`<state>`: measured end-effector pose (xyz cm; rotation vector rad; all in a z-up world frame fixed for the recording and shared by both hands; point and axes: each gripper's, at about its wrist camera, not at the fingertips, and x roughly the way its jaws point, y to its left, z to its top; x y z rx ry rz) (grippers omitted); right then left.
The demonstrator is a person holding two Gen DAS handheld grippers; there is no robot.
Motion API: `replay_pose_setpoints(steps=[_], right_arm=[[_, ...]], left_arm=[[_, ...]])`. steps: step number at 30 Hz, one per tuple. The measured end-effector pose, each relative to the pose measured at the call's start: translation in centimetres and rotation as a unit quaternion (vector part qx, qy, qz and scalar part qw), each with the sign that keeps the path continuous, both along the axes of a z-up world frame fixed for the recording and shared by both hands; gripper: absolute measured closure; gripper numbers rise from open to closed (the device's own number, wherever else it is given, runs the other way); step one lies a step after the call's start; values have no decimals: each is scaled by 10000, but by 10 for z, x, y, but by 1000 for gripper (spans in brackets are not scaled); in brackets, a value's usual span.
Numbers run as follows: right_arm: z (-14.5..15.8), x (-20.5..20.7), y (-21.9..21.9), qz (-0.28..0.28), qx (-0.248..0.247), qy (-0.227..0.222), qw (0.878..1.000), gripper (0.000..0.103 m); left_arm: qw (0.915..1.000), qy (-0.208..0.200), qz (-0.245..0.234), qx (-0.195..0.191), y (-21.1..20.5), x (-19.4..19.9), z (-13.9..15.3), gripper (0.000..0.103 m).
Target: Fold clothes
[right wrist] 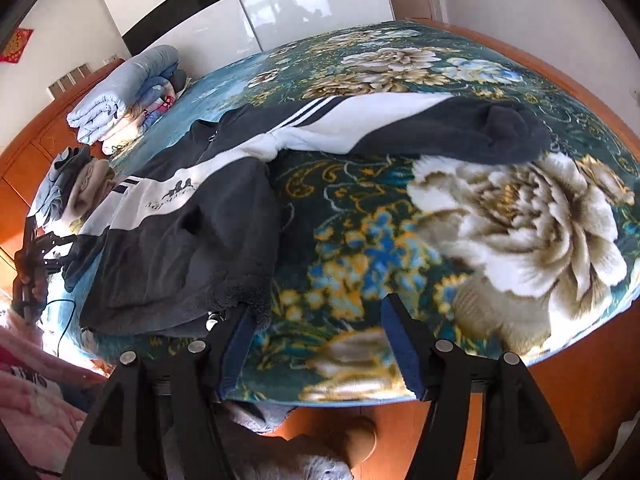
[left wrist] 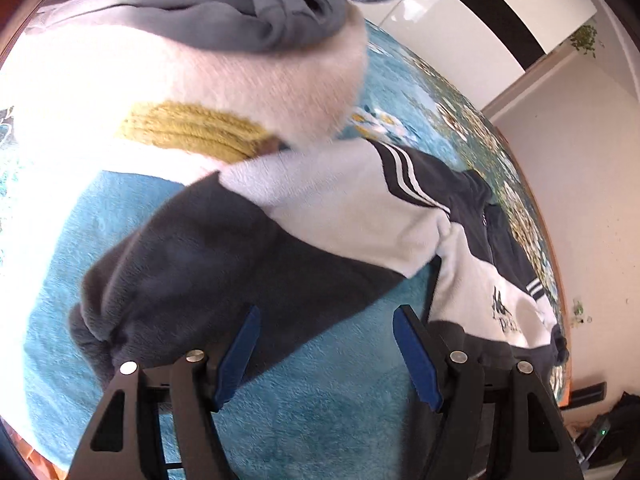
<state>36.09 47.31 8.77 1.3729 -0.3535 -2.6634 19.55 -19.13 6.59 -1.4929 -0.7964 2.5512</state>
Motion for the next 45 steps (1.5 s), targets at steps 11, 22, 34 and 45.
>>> replay_pose_setpoints(steps=[11, 22, 34, 45], right_arm=[[-6, -60, 149, -3045, -1344, 786, 9397, 35], [-37, -137, 184, -4357, -1999, 372, 8768, 92], [195, -182, -69, -1399, -318, 2612, 9545, 94], [12, -290, -364, 513, 456, 223, 9974, 93]], left_arm=[[9997, 60, -216, -46, 29, -19, -3, 30], [9962, 336, 800, -25, -51, 18, 18, 30], [9940, 468, 894, 432, -88, 30, 5, 30], [9926, 303, 1137, 298, -139, 61, -3, 30]])
